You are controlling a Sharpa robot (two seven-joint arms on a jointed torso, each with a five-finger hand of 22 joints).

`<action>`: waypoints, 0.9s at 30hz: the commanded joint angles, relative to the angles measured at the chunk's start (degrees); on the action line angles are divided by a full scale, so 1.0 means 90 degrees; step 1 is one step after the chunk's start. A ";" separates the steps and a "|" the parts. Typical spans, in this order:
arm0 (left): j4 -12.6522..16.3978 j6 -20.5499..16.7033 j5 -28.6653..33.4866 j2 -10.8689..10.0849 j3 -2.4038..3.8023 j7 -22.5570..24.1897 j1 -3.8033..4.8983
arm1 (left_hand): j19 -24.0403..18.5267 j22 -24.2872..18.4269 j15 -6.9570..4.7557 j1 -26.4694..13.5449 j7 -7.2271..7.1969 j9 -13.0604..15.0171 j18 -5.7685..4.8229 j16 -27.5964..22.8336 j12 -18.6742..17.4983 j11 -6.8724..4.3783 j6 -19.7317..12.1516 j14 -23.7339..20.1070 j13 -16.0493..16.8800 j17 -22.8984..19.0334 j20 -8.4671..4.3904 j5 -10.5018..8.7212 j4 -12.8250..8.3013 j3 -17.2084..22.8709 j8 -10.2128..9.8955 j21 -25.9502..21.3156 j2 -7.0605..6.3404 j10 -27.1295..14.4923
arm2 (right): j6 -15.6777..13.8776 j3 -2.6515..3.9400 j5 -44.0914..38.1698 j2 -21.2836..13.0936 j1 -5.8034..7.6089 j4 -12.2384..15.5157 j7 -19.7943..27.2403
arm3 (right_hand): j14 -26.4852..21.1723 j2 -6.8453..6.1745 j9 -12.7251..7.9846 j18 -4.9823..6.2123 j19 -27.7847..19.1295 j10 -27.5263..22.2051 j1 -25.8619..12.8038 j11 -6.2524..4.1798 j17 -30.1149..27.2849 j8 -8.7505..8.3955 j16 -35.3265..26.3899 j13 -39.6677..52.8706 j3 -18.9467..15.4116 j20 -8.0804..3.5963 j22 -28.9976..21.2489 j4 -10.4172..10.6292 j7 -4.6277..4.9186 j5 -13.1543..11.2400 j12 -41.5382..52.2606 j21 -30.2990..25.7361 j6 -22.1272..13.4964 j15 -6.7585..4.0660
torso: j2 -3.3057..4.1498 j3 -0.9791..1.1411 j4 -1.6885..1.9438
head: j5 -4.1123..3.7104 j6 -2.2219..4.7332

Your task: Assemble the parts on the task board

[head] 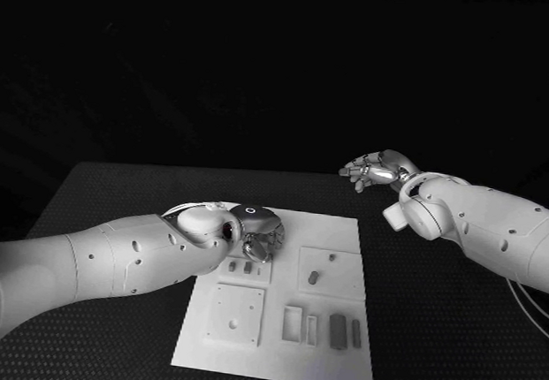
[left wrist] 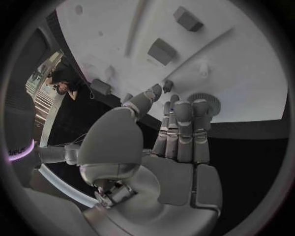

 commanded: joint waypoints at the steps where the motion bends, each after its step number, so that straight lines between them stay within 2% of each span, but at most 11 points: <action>1: -0.0042 0.0116 0.0016 0.0035 0.0000 0.0069 -0.0014 | -0.0056 0.0122 0.0064 -0.0004 0.0008 -0.0010 0.0276 0.0021 -0.0062 0.0026 0.0061 0.0004 -0.0025 0.0009 0.0005 0.0024 0.0016 0.0002 0.0017 -0.0003 0.0087 -0.0034 | 0.0093 0.0002 -0.0009 -0.0009 -0.0003 0.0023 0.0049 | -0.0044 0.0035 -0.0010 0.0051 0.0026 -0.0033 -0.0040 -0.0007 -0.0009 0.0027 0.0014 -0.0008 -0.0009 0.0036 0.0010 0.0018 0.0088 0.0034 0.0026 -0.0032 -0.0039 0.0016 | 0.0004 0.0002 -0.0004 | -0.0011 -0.0007; 10: -0.0189 0.0106 0.0016 0.0105 0.0000 0.0065 -0.0055 | -0.0068 0.0124 0.0055 0.0039 0.0045 -0.0019 0.0295 0.0044 -0.0092 0.0015 0.0163 0.0020 -0.0042 0.0018 0.0011 0.0046 -0.0028 0.0039 0.0046 0.0006 0.0227 0.0060 | 0.0088 0.0002 -0.0009 -0.0008 -0.0003 0.0033 0.0052 | -0.0044 0.0035 -0.0011 0.0051 0.0027 -0.0032 -0.0040 -0.0007 -0.0010 0.0028 0.0015 -0.0012 -0.0009 0.0035 0.0014 0.0018 0.0089 0.0034 0.0029 -0.0035 -0.0039 0.0016 | -0.0007 0.0002 0.0014 | -0.0025 -0.0015; 19: -0.0246 0.0310 0.0004 0.0126 -0.0004 0.0068 -0.0058 | -0.0068 0.0125 0.0042 0.0071 0.0049 -0.0013 0.0298 0.0065 -0.0078 0.0002 0.0233 0.0043 -0.0037 0.0027 0.0007 0.0048 -0.0057 0.0055 0.0076 0.0012 0.0272 0.0126 | 0.0092 0.0002 -0.0009 -0.0007 -0.0003 0.0028 0.0054 | -0.0044 0.0034 -0.0011 0.0051 0.0028 -0.0032 -0.0040 -0.0007 -0.0010 0.0028 0.0015 -0.0013 -0.0010 0.0035 0.0015 0.0018 0.0089 0.0034 0.0030 -0.0036 -0.0039 0.0016 | -0.0006 0.0001 0.0009 | -0.0028 -0.0024; 22: -0.0280 0.0266 -0.0004 0.0146 -0.0008 0.0063 -0.0074 | -0.0069 0.0125 0.0039 0.0073 0.0049 -0.0011 0.0297 0.0069 -0.0069 -0.0002 0.0249 0.0047 -0.0033 0.0029 0.0007 0.0048 -0.0059 0.0056 0.0084 0.0012 0.0278 0.0147 | 0.0093 0.0002 -0.0009 -0.0005 -0.0003 0.0033 0.0055 | -0.0044 0.0034 -0.0011 0.0051 0.0028 -0.0032 -0.0040 -0.0007 -0.0010 0.0028 0.0015 -0.0013 -0.0010 0.0035 0.0015 0.0018 0.0089 0.0034 0.0030 -0.0036 -0.0039 0.0016 | -0.0006 -0.0001 0.0011 | -0.0030 -0.0025; 27: -0.0339 0.0158 -0.0002 0.0179 -0.0011 0.0079 -0.0113 | -0.0077 0.0129 -0.0011 0.0094 0.0014 0.0005 0.0283 0.0125 0.0008 -0.0053 0.0438 0.0083 0.0003 0.0055 -0.0010 0.0069 -0.0103 0.0073 0.0159 0.0029 0.0396 0.0393 | 0.0093 0.0002 -0.0009 -0.0003 -0.0003 0.0034 0.0056 | -0.0044 0.0033 -0.0012 0.0051 0.0029 -0.0032 -0.0041 -0.0007 -0.0010 0.0029 0.0015 -0.0015 -0.0010 0.0035 0.0016 0.0018 0.0089 0.0034 0.0031 -0.0038 -0.0039 0.0016 | -0.0005 -0.0003 0.0012 | -0.0034 -0.0019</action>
